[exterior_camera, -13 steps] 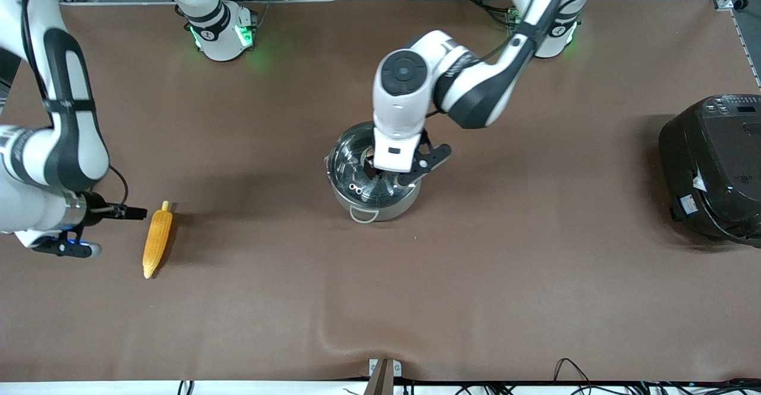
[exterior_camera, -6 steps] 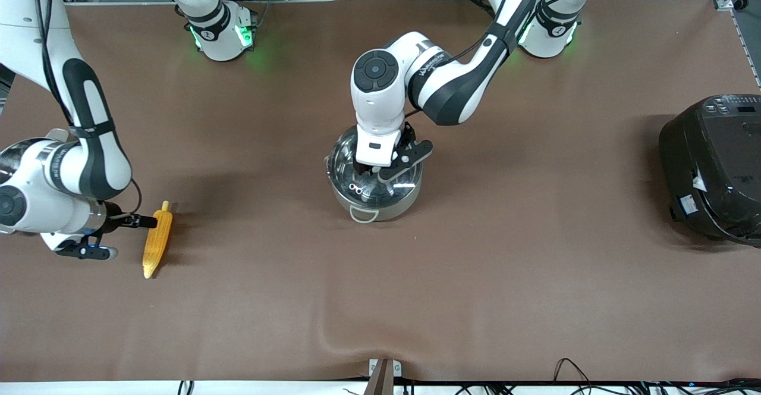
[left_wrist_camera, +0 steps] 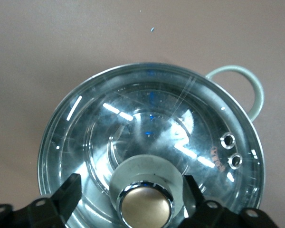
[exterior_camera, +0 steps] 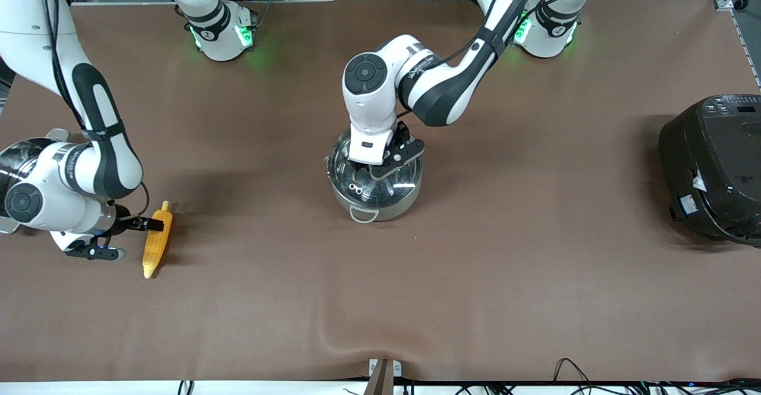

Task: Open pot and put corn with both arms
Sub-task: 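Grasp the corn with the right gripper while the left gripper grasps the lid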

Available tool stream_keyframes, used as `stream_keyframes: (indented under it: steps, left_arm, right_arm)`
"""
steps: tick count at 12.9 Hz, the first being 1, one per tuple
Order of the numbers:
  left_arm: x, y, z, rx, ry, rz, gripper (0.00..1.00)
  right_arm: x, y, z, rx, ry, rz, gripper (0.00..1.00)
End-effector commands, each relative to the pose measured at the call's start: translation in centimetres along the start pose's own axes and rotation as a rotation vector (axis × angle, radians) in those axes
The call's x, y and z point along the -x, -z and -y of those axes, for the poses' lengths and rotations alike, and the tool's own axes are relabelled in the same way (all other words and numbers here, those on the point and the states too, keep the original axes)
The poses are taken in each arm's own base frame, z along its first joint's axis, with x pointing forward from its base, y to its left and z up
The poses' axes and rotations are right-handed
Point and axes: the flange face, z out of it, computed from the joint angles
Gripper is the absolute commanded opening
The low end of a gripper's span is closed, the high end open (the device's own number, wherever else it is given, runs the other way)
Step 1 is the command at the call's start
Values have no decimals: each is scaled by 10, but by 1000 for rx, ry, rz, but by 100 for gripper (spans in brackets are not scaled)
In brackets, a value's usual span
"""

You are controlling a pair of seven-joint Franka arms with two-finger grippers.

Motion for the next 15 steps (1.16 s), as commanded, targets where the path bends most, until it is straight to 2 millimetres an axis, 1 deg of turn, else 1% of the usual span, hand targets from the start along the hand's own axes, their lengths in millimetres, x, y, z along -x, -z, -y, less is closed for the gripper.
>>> stream_keyframes:
  steps: [1,2,3,5,6,7,8,9,10,11,12,13,14,15]
  left_arm:
    - [2,0,-4,-4,8,-20,86]
    - [2,0,-4,-4,8,-20,81]
    - [3,0,-4,-4,7,-19,78]
    - [5,0,-4,-4,6,-18,62]
    - [6,0,-4,-4,4,-19,48]
    - [6,0,-4,-4,3,-18,29]
    - [6,0,-4,-4,3,-18,16]
    - [5,2,-4,-4,5,-20,8]
    - [4,8,-2,-1,4,-19,0]
    - [3,20,0,1,-6,-26,0]
    - [2,32,3,6,-8,-30,0]
    - [-3,51,7,27,-2,-37,0]
    - [-6,66,11,36,-2,-37,0]
    - [-10,83,20,29,-10,-38,0]
  right_arm:
    - [-7,-14,10,6,22,-6,100]
    - [-9,-19,11,7,23,-3,100]
    - [-9,-22,14,9,33,2,100]
    - [-9,-28,15,10,41,6,100]
    - [-12,-33,14,12,42,-13,100]
    - [-12,-38,13,15,43,-27,100]
    - [-13,-38,14,15,45,-29,100]
    - [-13,-38,15,15,46,-29,100]
    - [-13,-38,15,15,46,-29,99]
    - [-13,-37,15,15,46,-29,46]
    - [-13,-37,16,15,49,-29,15]
    - [-13,-37,16,16,51,-29,1]
    - [-13,-37,17,14,75,-27,0]
    - [-13,-37,15,15,94,-27,0]
